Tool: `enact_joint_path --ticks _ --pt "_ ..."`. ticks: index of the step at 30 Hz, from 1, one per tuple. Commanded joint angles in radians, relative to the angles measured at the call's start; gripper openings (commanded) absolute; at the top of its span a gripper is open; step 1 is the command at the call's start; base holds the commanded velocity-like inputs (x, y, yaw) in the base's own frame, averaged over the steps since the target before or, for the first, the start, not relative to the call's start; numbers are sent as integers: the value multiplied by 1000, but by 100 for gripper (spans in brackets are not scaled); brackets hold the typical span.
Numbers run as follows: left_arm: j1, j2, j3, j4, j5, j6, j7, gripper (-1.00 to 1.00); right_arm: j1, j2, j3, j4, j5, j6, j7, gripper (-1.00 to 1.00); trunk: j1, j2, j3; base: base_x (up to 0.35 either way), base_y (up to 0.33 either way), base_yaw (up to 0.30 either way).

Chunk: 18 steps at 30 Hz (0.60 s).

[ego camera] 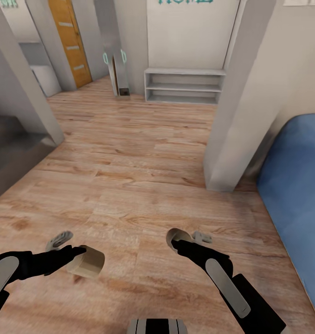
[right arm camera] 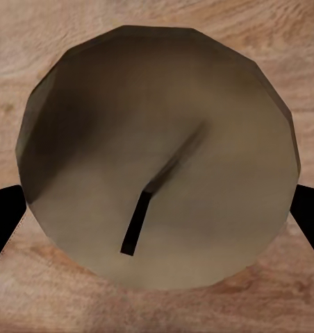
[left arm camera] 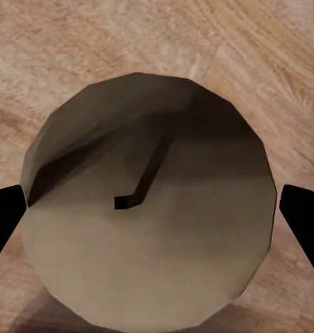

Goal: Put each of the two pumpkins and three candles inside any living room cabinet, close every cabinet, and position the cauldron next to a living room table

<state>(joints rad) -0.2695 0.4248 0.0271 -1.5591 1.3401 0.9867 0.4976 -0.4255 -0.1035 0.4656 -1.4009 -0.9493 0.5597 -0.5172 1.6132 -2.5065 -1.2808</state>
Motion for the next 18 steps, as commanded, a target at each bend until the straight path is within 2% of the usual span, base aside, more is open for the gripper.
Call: enact_joint_path --ticks 1,18 --pt "0 0 0 -1 10 3 10 -100 -1 -1 2 -2 -9 0 -10 -100 -1 0 2 0 0 0" --pt "0 0 2 1 9 3 10 -100 -1 -1 2 -3 -14 -1 -9 -100 -8 4 41 0 0 0"
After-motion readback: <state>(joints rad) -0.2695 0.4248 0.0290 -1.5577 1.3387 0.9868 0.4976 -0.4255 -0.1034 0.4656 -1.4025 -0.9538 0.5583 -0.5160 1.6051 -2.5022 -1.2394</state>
